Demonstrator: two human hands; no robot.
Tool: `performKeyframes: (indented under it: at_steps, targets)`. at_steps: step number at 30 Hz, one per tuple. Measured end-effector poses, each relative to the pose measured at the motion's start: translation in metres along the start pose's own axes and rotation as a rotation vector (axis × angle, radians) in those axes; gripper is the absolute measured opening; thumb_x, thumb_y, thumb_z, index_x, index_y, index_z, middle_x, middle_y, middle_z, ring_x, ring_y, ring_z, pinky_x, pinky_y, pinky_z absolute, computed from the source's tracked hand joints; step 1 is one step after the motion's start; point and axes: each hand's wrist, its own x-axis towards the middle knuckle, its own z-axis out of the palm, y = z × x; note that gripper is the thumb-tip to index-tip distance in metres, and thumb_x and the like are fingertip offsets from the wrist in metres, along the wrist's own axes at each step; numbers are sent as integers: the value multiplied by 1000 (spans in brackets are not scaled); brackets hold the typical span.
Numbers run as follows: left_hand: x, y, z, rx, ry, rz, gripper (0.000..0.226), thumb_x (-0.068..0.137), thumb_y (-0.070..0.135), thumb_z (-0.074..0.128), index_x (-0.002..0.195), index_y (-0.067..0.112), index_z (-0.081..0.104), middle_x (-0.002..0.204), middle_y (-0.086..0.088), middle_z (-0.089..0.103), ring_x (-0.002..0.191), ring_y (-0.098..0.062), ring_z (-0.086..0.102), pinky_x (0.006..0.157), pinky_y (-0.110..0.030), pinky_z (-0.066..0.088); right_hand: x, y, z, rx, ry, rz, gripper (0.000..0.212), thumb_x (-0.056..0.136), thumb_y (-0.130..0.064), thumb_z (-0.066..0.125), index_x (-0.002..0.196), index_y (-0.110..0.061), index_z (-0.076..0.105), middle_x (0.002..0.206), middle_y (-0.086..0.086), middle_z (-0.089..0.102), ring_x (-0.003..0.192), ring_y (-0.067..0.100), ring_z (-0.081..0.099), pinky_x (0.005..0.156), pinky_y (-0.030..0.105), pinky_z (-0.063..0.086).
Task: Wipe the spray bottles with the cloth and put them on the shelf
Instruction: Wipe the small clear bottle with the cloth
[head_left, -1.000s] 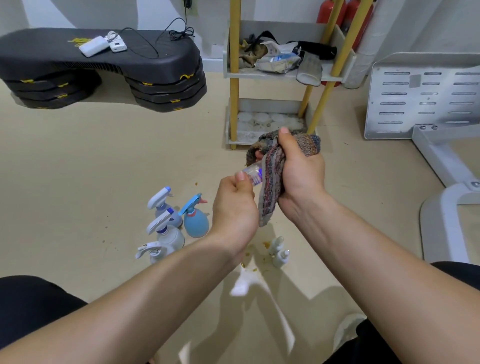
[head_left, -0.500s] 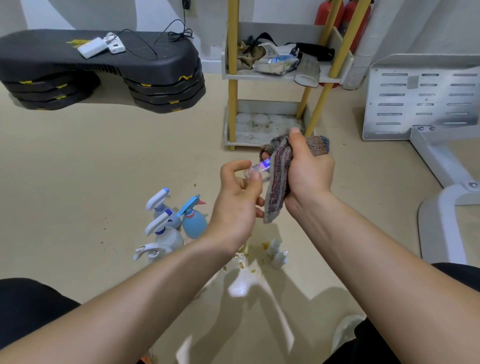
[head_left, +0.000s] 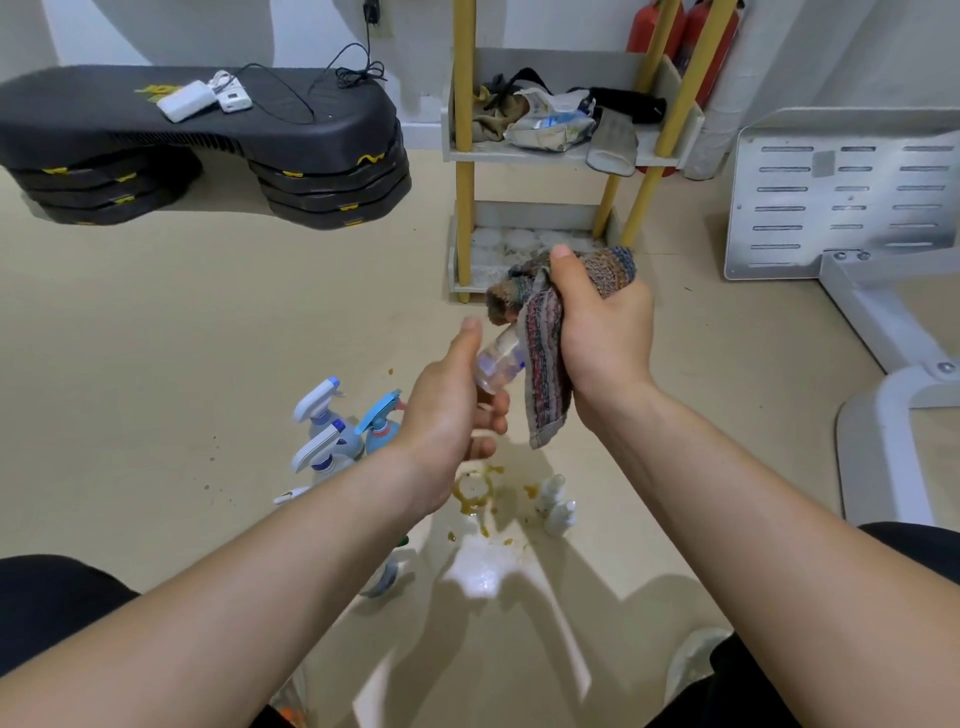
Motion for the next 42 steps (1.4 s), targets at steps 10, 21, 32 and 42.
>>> performKeyframes:
  at_steps: [10, 21, 32, 42]
  targets:
    - [-10, 7, 0, -86, -234, -192, 55, 100, 59, 39, 69, 15, 52, 46, 3, 33, 36, -9, 24, 36, -15, 17, 2, -5, 0, 270, -43, 257, 44, 92, -38, 70, 54, -17, 67, 69, 10, 67, 68, 29, 64, 76, 51, 57]
    - [-6, 6, -2, 701, 86, 599, 18, 98, 26, 56, 110, 28, 70, 71, 14, 66, 73, -8, 61, 73, -27, 46, -6, -4, 0, -132, 50, 156, 63, 98, -65, 43, 63, -14, 54, 58, 0, 61, 60, 19, 61, 73, 48, 55]
    - [-5, 28, -14, 19, 2, 204, 21, 95, 11, 64, 113, 3, 61, 85, -9, 68, 66, -33, 70, 64, -33, 63, -14, 9, 1, -498, -483, -60, 56, 101, -65, 29, 78, -28, 64, 74, -11, 70, 76, 7, 66, 71, 31, 47]
    - [-1, 44, -41, 113, -61, 41, 14, 94, 29, 66, 95, 16, 70, 93, -5, 71, 65, -20, 69, 60, -28, 58, -6, -5, -17, -872, -810, -351, 56, 81, -59, 73, 126, -30, 56, 108, -8, 71, 98, 12, 64, 80, 31, 51]
